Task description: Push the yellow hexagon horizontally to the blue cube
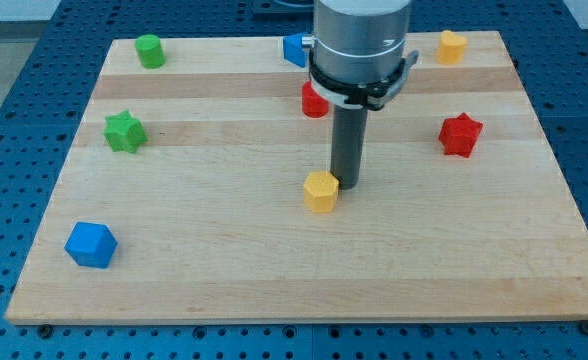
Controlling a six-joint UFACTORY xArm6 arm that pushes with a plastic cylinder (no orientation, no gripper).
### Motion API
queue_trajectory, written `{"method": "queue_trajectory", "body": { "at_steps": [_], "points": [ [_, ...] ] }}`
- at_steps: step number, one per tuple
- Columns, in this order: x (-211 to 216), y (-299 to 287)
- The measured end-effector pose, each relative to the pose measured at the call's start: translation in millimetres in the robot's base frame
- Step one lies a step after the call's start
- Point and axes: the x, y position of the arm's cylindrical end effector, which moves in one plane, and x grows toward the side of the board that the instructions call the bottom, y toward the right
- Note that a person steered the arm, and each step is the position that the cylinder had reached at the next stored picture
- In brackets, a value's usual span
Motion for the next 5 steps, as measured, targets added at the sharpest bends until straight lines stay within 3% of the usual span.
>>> {"method": "queue_trajectory", "body": {
  "at_steps": [3, 5],
  "points": [
    [-14, -27],
    [1, -31]
  ]
}}
